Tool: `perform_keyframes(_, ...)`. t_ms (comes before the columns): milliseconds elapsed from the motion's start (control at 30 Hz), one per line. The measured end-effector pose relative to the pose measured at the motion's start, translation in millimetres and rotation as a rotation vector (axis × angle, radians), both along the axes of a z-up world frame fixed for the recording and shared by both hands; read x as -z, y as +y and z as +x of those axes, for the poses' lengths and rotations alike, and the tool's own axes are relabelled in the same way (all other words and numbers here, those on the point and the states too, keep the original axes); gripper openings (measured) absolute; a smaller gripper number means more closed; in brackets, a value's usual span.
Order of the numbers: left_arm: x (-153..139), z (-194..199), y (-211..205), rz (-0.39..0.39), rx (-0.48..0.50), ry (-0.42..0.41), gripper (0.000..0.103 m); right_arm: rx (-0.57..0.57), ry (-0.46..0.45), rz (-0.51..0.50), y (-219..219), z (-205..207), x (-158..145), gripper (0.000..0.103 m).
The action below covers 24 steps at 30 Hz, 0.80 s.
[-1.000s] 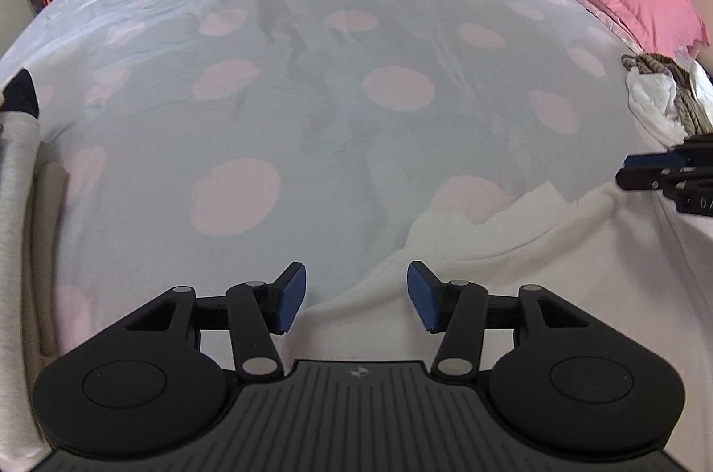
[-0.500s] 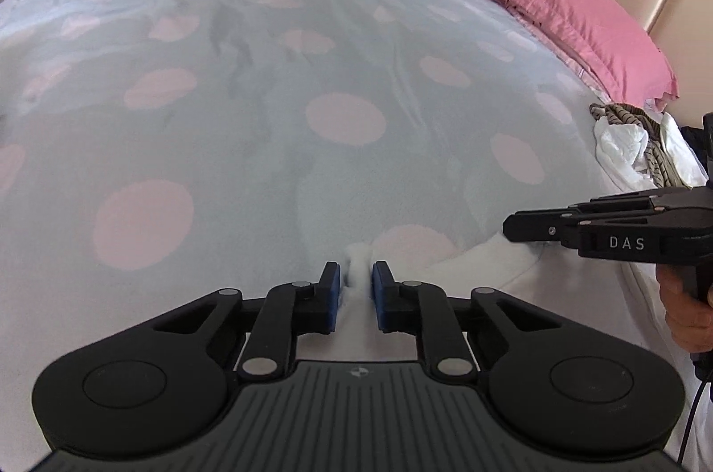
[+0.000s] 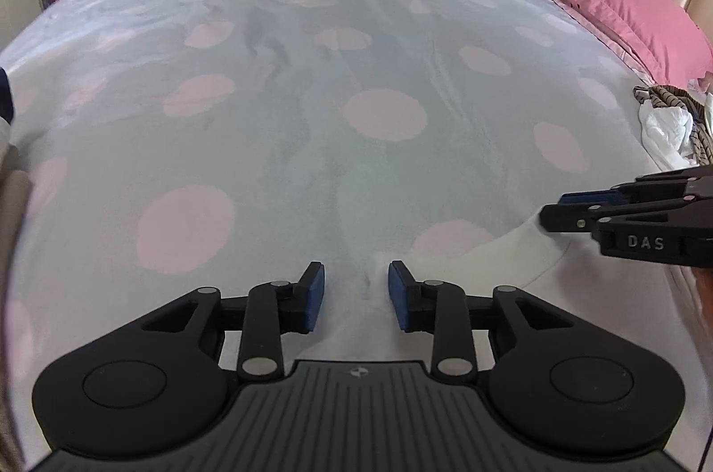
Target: Fold clothes
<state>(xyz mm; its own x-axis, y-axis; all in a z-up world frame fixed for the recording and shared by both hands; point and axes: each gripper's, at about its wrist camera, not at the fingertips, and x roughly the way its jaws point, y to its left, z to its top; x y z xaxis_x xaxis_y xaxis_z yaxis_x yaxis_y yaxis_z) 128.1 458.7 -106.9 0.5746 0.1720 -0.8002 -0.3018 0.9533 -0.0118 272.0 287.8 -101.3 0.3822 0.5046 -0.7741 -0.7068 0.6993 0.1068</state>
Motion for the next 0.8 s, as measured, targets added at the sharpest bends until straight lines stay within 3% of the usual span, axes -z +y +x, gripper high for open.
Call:
perform_keyframes(100,-24.0,-23.4,-0.5,0.041,-0.013,-0.007,0.030,0.012,-0.018,-0.014,-9.4,-5.8,-13.4,0.025)
perform_keyframes(333,-68.9,-108.8,-3.1,0.076,-0.068,0.051,0.030,0.061,-0.027,-0.055,-89.3,-40.6,-56.5,0.026)
perform_keyframes(533,-82.5,-193.0,-16.5,0.108,-0.114,0.130,0.030,0.099,-0.023,-0.132,-177.5,-90.1,-74.1,0.026)
perform_keyframes(800,-81.3,-270.5,-39.5,0.060,-0.170,0.187,0.032,0.112,0.031,-0.153,-259.5,-159.0,-73.5,0.026)
